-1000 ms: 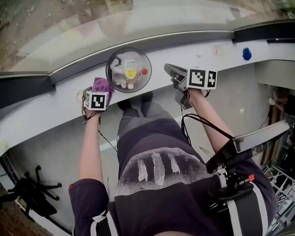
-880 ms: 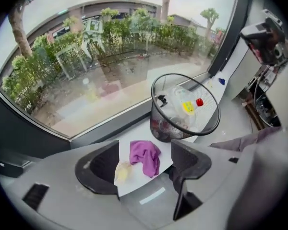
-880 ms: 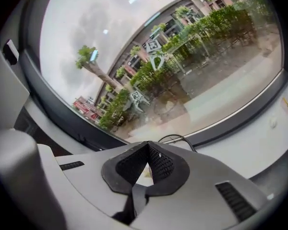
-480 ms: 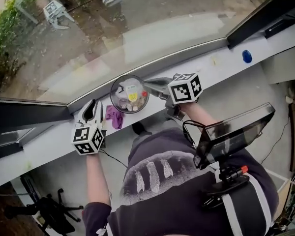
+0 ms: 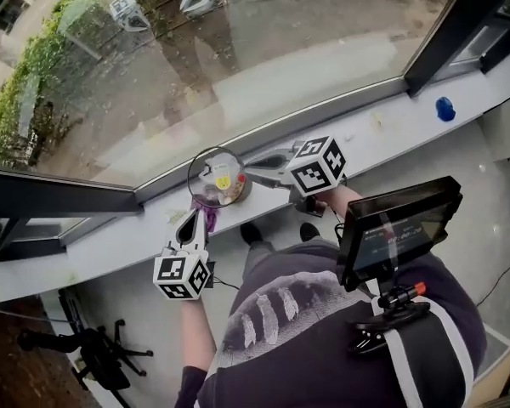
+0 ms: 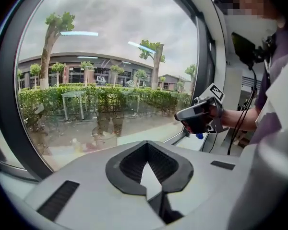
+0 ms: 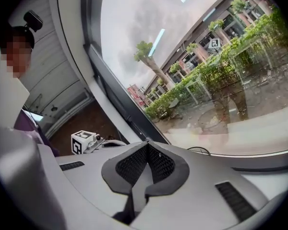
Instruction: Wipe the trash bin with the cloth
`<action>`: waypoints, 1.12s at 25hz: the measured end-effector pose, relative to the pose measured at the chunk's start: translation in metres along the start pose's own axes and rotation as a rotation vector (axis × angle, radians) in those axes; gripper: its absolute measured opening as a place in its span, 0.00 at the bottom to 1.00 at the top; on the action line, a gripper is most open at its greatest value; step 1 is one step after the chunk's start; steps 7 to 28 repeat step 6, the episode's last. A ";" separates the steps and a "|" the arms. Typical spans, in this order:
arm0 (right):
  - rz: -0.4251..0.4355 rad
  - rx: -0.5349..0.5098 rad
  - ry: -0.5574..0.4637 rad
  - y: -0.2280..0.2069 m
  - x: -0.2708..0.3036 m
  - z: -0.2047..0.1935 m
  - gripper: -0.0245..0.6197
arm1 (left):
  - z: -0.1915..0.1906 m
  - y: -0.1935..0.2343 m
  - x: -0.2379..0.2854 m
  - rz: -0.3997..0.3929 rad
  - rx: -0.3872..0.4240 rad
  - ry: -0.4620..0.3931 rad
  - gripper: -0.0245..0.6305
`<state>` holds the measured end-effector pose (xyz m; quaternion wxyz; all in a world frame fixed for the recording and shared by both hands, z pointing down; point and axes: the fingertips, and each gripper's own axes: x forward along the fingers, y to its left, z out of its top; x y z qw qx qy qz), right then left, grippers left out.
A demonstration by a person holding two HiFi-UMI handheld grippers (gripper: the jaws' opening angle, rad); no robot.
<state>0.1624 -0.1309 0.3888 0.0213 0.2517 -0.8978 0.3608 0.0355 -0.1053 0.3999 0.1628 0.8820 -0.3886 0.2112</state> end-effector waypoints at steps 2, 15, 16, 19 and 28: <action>0.017 0.009 0.006 -0.004 -0.012 -0.006 0.04 | -0.006 -0.027 -0.002 0.002 0.026 0.031 0.03; 0.056 0.013 0.016 -0.004 -0.017 -0.018 0.04 | -0.012 -0.056 -0.011 0.010 0.062 0.056 0.03; 0.056 0.013 0.016 -0.004 -0.017 -0.018 0.04 | -0.012 -0.056 -0.011 0.010 0.062 0.056 0.03; 0.056 0.013 0.016 -0.004 -0.017 -0.018 0.04 | -0.012 -0.056 -0.011 0.010 0.062 0.056 0.03; 0.056 0.013 0.016 -0.004 -0.017 -0.018 0.04 | -0.012 -0.056 -0.011 0.010 0.062 0.056 0.03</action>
